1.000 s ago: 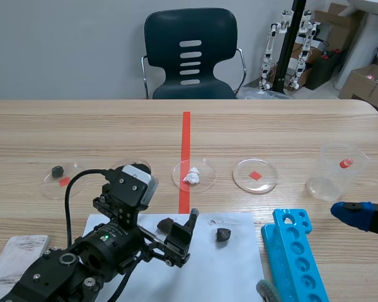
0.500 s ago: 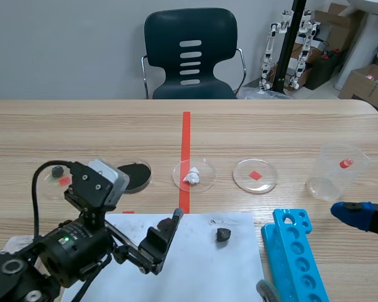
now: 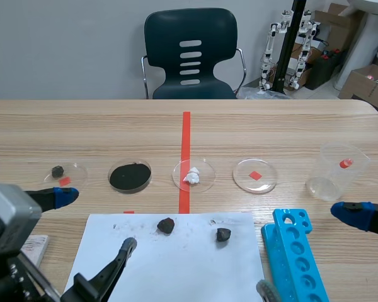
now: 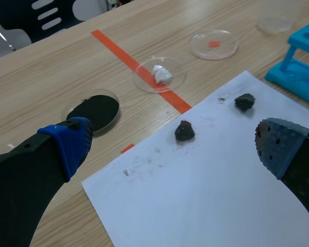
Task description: Return to the home posture
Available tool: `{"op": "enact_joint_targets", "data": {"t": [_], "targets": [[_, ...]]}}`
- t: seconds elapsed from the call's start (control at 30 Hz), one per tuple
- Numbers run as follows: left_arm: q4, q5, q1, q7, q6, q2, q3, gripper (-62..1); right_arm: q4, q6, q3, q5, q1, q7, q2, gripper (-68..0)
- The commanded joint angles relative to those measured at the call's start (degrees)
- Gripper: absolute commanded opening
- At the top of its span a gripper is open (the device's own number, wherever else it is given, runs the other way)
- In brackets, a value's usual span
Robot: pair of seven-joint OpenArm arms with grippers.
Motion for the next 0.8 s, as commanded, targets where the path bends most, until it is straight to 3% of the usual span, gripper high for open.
{"op": "enact_joint_targets", "data": {"t": [0.0, 0.43, 0.57, 0.77], "targets": [[1.44, -0.39, 2.32, -3.10, -0.20, -0.79, -0.26, 1.4, 0.63, -0.17, 0.11, 0.46, -0.09, 0.90, -0.02, 0.4], [10.86, -0.31, 20.46, -8.44, -0.17, -2.12, -11.54, 1.4, 0.63, -0.17, 0.11, 0.46, -0.09, 0.90, -0.02, 0.4], [13.84, 0.04, 24.26, -12.33, -0.17, -2.10, -12.87, 1.4, 0.63, -0.17, 0.11, 0.46, -0.09, 0.90, -0.02, 0.4], [17.42, 0.28, 26.25, -12.63, -0.17, -2.10, -12.85, 1.4, 0.63, -0.17, 0.11, 0.46, -0.09, 0.90, -0.02, 0.4]]}}
